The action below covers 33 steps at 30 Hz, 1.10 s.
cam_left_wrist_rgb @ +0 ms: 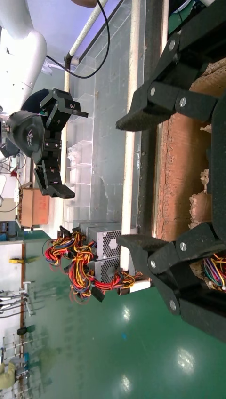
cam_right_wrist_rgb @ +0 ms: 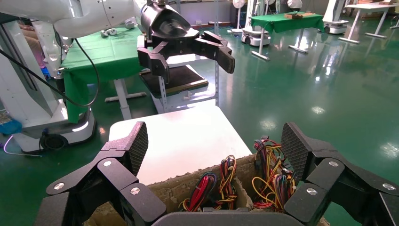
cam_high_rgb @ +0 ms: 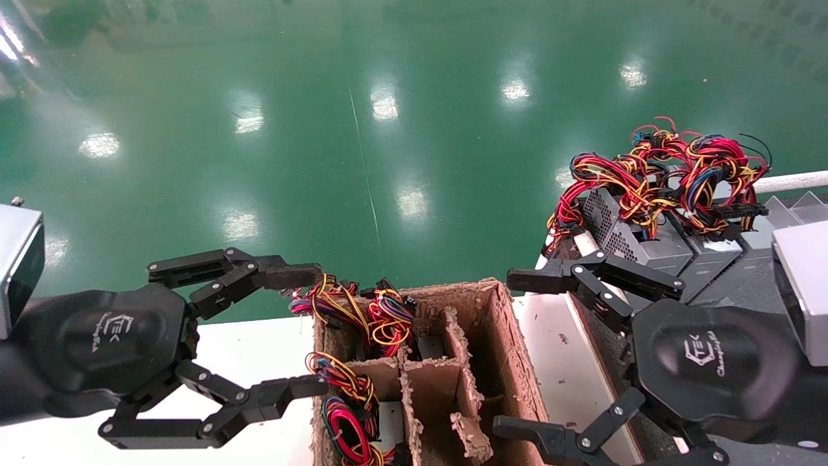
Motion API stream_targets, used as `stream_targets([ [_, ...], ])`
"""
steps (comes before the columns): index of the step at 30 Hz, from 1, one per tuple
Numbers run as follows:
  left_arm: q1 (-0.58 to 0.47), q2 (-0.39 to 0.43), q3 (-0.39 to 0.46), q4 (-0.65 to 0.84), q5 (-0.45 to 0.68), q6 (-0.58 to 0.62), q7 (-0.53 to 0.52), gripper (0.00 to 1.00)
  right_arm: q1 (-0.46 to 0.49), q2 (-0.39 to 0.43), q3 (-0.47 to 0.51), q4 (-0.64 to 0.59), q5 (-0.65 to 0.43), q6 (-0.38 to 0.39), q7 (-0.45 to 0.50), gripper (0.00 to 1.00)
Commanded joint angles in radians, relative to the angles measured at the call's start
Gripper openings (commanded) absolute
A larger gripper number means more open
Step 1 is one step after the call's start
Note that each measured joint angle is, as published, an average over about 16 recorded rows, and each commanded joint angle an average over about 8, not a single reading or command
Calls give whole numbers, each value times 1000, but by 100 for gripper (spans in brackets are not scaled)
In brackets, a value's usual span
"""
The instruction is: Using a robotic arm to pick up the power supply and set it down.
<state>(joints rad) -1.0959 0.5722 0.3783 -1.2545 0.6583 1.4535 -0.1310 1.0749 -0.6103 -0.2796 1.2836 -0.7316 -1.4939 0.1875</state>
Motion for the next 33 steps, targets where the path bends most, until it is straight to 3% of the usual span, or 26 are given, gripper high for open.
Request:
stream_targets([
  [1, 0, 0, 0, 0, 0, 0, 0, 0, 0, 0, 0, 0, 0, 0, 0, 100],
  [32, 0, 0, 0, 0, 0, 0, 0, 0, 0, 0, 0, 0, 0, 0, 0, 100],
  [33, 0, 0, 0, 0, 0, 0, 0, 10, 0, 0, 0, 0, 0, 0, 0, 100],
])
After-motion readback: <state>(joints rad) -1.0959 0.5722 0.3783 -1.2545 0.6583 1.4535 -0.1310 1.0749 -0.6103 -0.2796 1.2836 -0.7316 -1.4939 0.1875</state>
